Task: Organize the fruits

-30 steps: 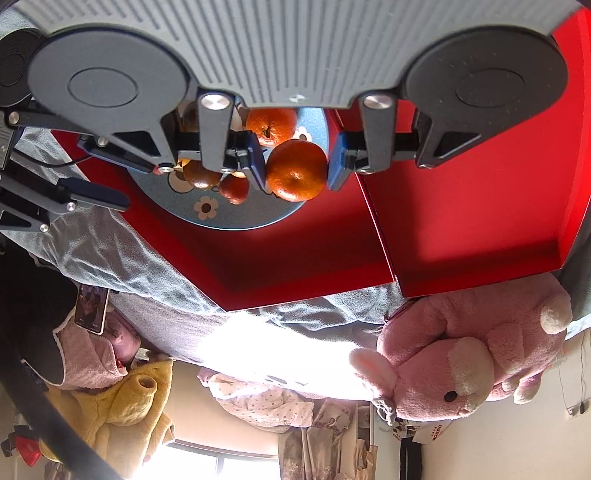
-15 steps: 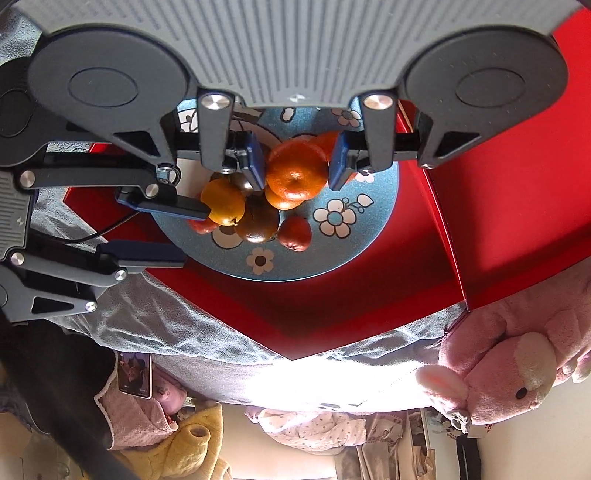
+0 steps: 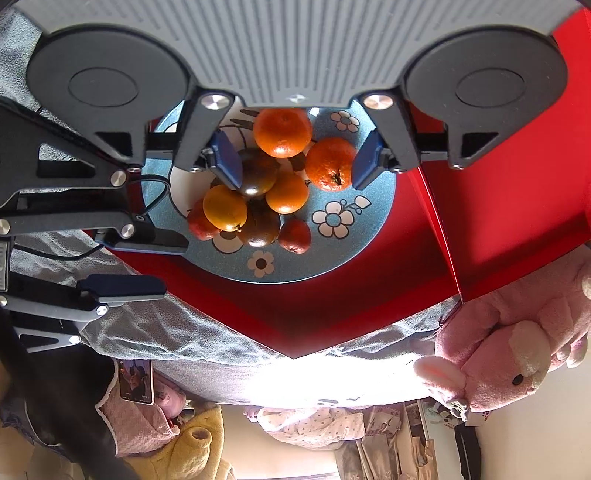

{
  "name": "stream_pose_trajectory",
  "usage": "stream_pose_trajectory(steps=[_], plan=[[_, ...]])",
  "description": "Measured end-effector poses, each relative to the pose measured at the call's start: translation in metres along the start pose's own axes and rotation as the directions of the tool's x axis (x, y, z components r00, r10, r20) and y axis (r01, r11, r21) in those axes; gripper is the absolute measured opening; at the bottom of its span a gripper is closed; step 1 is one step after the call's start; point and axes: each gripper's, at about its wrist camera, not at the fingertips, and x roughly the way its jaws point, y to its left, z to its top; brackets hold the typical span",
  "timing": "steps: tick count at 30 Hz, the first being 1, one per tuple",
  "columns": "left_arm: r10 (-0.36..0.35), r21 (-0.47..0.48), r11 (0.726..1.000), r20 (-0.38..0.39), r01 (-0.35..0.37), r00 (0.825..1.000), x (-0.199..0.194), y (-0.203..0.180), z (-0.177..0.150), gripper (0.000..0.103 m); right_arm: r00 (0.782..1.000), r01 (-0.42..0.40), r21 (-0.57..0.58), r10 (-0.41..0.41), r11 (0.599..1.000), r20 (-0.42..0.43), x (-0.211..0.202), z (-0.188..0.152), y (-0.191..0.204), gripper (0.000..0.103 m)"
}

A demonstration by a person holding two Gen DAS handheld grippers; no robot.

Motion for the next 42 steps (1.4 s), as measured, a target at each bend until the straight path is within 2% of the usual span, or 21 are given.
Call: stream_pose_trajectory(steps=[9, 13, 17, 22, 24, 27, 30, 34, 36, 38, 39, 40, 42], plan=[[-0.002, 0.007, 1.000, 0.038, 0.002, 0.999, -0.024, -0.011, -0.003, 0.074, 1.000, 0.002, 0.039, -0.003, 0.999, 0.018, -0.013, 0.004, -0.007, 0.031], [0.015, -0.026, 1.000, 0.061, -0.013, 0.998, -0.041, -0.012, -0.002, 0.075, 1.000, -0.015, 0.123, 0.011, 0.992, 0.029, -0.021, 0.006, -0.014, 0.031], [0.035, -0.066, 0.997, 0.092, -0.029, 0.995, -0.065, -0.013, 0.002, 0.075, 0.998, -0.058, 0.289, 0.045, 0.956, 0.052, -0.031, 0.008, -0.033, 0.031], [0.055, -0.075, 0.996, 0.125, -0.046, 0.991, -0.097, -0.025, 0.004, 0.075, 0.993, -0.098, 0.494, 0.053, 0.864, 0.104, -0.049, 0.004, -0.062, 0.031], [0.058, -0.059, 0.997, 0.136, -0.050, 0.989, -0.112, -0.037, 0.005, 0.075, 0.991, -0.097, 0.546, 0.031, 0.832, 0.129, -0.061, 0.001, -0.074, 0.031], [0.058, -0.048, 0.998, 0.149, -0.051, 0.987, -0.131, -0.054, 0.008, 0.077, 0.987, -0.081, 0.581, -0.014, 0.810, 0.158, -0.083, -0.004, -0.090, 0.032], [0.049, -0.035, 0.998, 0.163, -0.043, 0.985, -0.149, -0.071, 0.011, 0.078, 0.982, -0.043, 0.593, -0.075, 0.804, 0.174, -0.110, -0.014, -0.107, 0.038], [0.038, -0.007, 0.999, 0.187, -0.037, 0.982, -0.169, -0.088, 0.012, 0.079, 0.971, 0.051, 0.586, -0.177, 0.809, 0.159, -0.153, -0.034, -0.138, 0.038], [0.027, -0.007, 1.000, 0.190, -0.026, 0.981, -0.176, -0.094, 0.011, 0.081, 0.955, 0.129, 0.578, -0.258, 0.806, 0.146, -0.182, -0.044, -0.162, 0.038], [0.023, 0.001, 1.000, 0.195, -0.024, 0.980, -0.183, -0.100, 0.010, 0.084, 0.926, 0.232, 0.545, -0.354, 0.805, 0.128, -0.217, -0.052, -0.188, 0.039], [0.026, 0.006, 1.000, 0.201, -0.027, 0.979, -0.188, -0.103, 0.009, 0.084, 0.899, 0.305, 0.516, -0.421, 0.801, 0.122, -0.237, -0.055, -0.200, 0.040], [0.025, 0.008, 1.000, 0.203, -0.027, 0.979, -0.191, -0.105, 0.008, 0.084, 0.869, 0.376, 0.480, -0.481, 0.793, 0.114, -0.253, -0.056, -0.210, 0.048], [0.027, 0.000, 1.000, 0.205, -0.027, 0.978, -0.196, -0.104, 0.005, 0.084, 0.794, 0.520, 0.388, -0.598, 0.761, 0.110, -0.280, -0.057, -0.223, 0.058]])
